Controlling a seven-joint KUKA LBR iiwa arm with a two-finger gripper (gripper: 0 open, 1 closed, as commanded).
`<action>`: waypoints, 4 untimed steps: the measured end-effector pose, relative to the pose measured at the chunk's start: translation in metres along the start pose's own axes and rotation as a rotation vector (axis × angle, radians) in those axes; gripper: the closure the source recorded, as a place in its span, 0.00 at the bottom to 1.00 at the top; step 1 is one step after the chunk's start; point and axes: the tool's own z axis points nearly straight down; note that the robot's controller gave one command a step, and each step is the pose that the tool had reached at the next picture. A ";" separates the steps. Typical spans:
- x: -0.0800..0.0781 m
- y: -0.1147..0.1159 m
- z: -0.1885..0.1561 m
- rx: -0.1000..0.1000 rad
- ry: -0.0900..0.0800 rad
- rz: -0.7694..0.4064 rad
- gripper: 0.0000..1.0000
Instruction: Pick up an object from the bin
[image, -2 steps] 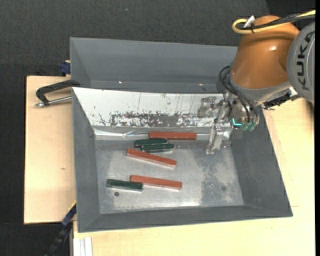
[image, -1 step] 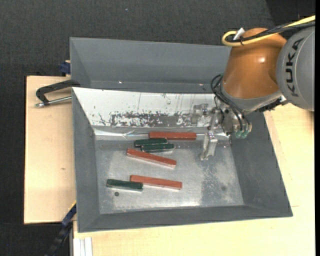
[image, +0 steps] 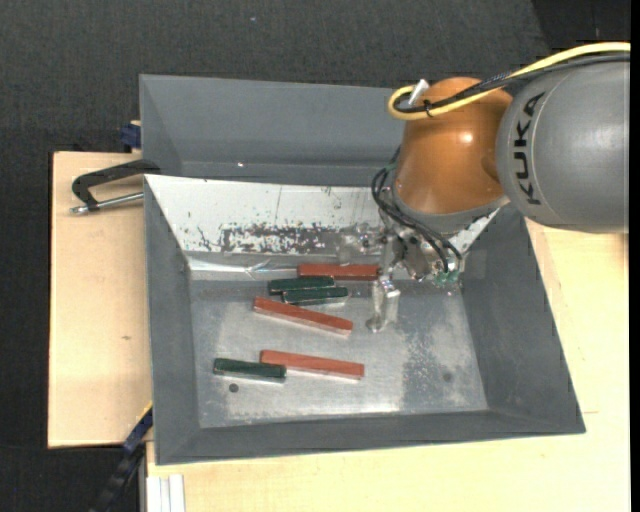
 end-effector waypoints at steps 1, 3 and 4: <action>-0.008 0.011 0.064 0.000 -0.005 0.004 0.00; -0.009 0.035 0.091 0.000 -0.006 -0.272 1.00; 0.000 0.024 -0.044 0.000 -0.004 -0.252 1.00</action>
Offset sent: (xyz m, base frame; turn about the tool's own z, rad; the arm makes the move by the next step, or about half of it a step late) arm -0.0034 0.0346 -0.0945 -0.2734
